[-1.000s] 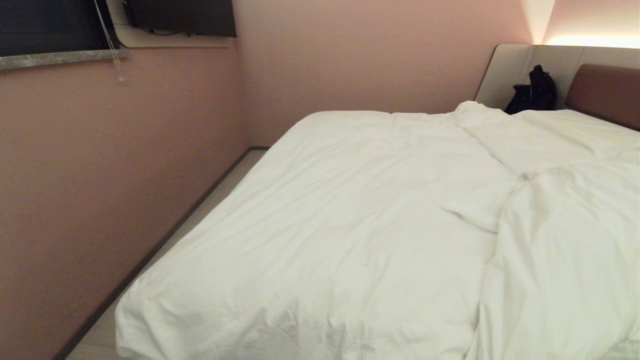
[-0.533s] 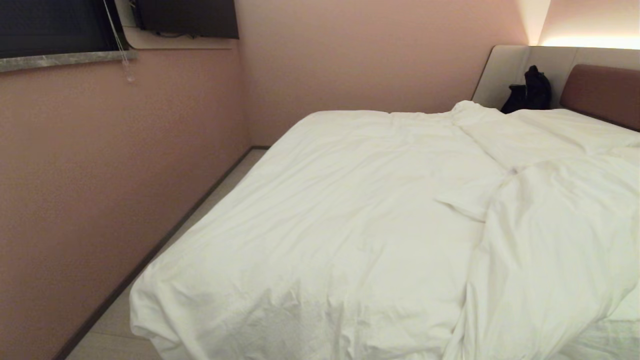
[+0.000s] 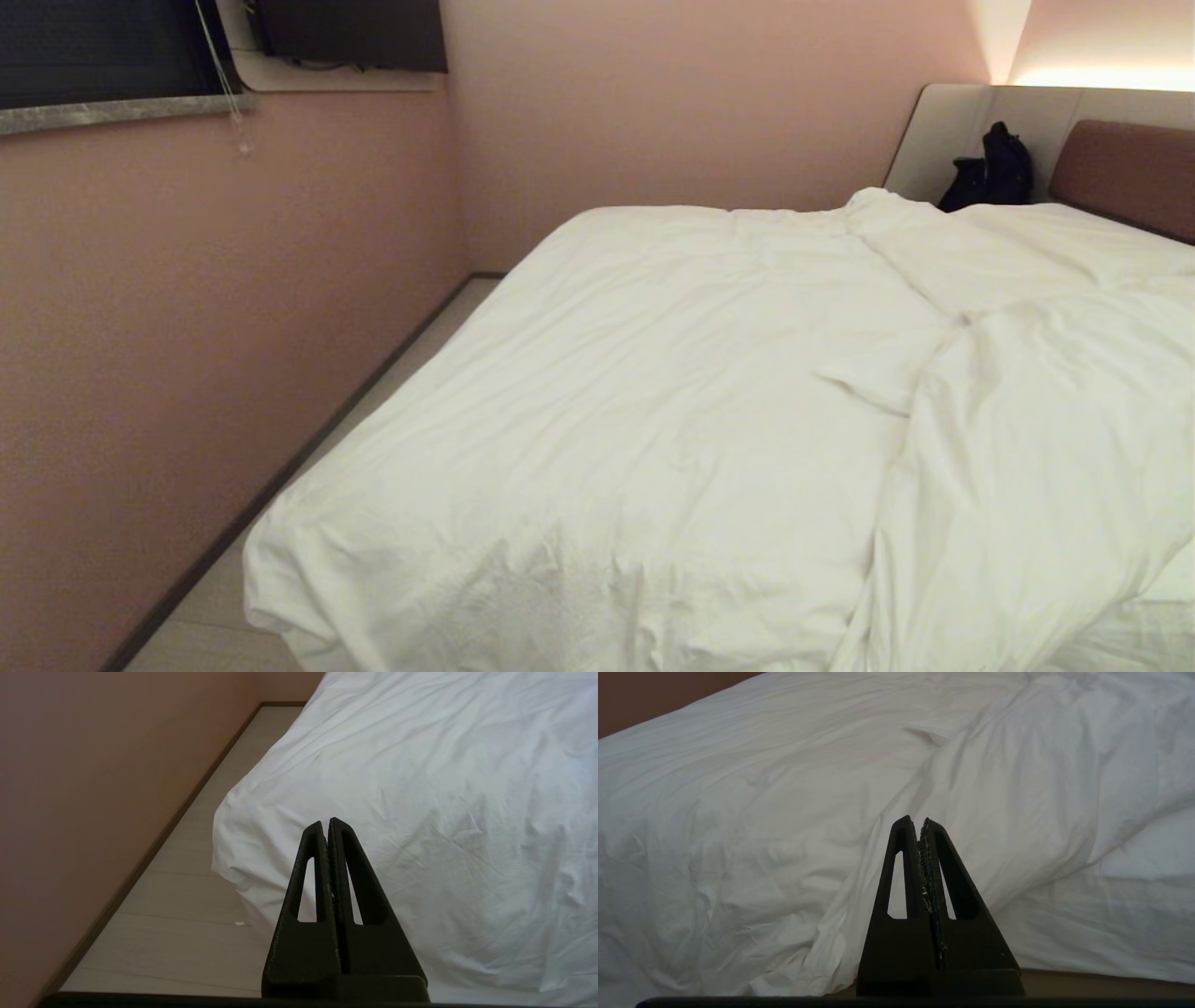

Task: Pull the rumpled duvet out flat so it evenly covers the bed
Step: Hold the folded corner of the quilt

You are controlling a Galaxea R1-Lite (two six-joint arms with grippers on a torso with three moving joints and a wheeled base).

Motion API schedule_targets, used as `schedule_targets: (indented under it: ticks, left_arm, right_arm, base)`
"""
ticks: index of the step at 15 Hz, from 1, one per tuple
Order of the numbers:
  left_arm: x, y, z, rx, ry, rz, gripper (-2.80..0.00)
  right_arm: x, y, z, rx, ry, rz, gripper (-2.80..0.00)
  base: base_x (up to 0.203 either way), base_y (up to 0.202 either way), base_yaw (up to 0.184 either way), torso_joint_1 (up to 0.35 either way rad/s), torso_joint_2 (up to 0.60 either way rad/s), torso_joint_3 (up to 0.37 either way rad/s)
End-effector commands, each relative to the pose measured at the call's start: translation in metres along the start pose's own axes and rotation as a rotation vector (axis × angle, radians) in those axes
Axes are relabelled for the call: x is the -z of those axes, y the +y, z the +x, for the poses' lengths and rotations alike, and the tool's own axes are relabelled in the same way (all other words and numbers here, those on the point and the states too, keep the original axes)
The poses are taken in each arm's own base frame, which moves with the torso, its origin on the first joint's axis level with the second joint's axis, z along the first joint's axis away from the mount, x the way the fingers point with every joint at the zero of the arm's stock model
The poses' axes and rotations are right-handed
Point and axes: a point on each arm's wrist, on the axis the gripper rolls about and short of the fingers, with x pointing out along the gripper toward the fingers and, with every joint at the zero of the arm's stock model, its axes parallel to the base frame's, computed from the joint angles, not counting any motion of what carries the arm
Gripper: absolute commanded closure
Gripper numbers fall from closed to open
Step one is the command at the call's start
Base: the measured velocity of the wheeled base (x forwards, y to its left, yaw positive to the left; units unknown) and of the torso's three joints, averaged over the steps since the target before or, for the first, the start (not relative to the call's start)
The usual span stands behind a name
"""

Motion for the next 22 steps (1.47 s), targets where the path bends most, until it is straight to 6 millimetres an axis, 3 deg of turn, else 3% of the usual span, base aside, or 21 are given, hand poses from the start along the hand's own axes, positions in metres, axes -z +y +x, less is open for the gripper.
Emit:
schedule_targets:
  ticks: [1, 22]
  left_arm:
    - [0.0001, 0.0, 0.0, 0.0, 0.001, -0.001, 0.0]
    - [-0.0004, 0.0, 0.0, 0.001, -0.003, -0.004, 0.0]
  right_arm:
    - [-0.0001, 0.0, 0.0, 0.0, -0.001, -0.001, 0.0]
    - [-0.0001, 0.0, 0.0, 0.0, -0.001, 0.001, 0.0]
  base:
    - [0.0, 0.0, 0.0, 0.0, 0.0, 0.0]
    - [0.0, -0.189, -0.001, 0.003, 0.0, 0.002]
